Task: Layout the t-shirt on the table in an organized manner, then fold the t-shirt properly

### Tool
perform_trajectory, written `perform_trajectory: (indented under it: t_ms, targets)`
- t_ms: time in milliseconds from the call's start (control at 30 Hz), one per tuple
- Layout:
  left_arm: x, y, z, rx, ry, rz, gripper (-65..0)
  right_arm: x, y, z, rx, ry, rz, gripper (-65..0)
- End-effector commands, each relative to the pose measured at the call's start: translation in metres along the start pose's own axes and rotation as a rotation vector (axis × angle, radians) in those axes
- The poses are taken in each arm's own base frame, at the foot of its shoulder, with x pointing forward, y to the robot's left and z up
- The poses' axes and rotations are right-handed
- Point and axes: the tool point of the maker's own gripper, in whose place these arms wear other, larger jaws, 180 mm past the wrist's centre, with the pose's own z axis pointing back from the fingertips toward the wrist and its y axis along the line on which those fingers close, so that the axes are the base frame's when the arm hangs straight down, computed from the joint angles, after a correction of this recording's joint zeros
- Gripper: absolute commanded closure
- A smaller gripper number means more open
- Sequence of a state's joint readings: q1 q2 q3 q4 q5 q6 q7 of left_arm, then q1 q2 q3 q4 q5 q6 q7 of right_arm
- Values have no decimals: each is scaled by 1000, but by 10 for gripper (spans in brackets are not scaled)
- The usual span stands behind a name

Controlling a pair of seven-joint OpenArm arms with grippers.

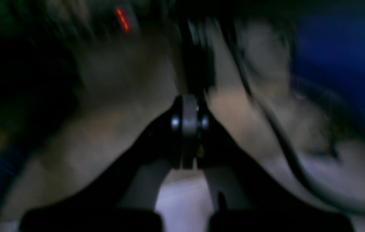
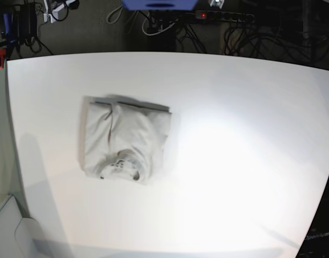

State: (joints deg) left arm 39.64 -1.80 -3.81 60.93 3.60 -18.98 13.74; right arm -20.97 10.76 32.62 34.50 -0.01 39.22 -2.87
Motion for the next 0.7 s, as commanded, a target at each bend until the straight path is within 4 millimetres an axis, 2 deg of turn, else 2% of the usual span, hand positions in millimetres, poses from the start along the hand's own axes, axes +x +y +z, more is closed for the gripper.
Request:
perform_trajectory:
  t_ms: [0, 67, 300, 333, 467, 567, 667]
  targets:
    - [48, -10, -2, -31, -136, -8, -1, -2, -6, 6, -1, -2, 4, 0]
    - [55, -14, 1, -34, -158, -13, -1, -1, -6, 6, -3, -4, 7, 0]
    - [52, -17, 4, -38, -159, -6, -1, 0, -6, 5, -1, -5, 6, 0]
    - [56, -15, 4, -36, -165, -10, -1, 2, -6, 5, -1, -8, 9, 0]
    - [50, -11, 5, -27, -158, -4, -1, -1, -6, 6, -2, -3, 7, 0]
    - [55, -10, 7, -25, -170, -10, -1, 1, -2, 3, 9, -2, 18, 0]
    - [54, -10, 8, -23, -169, -10, -1, -4, 6, 0, 31, 23, 47, 0]
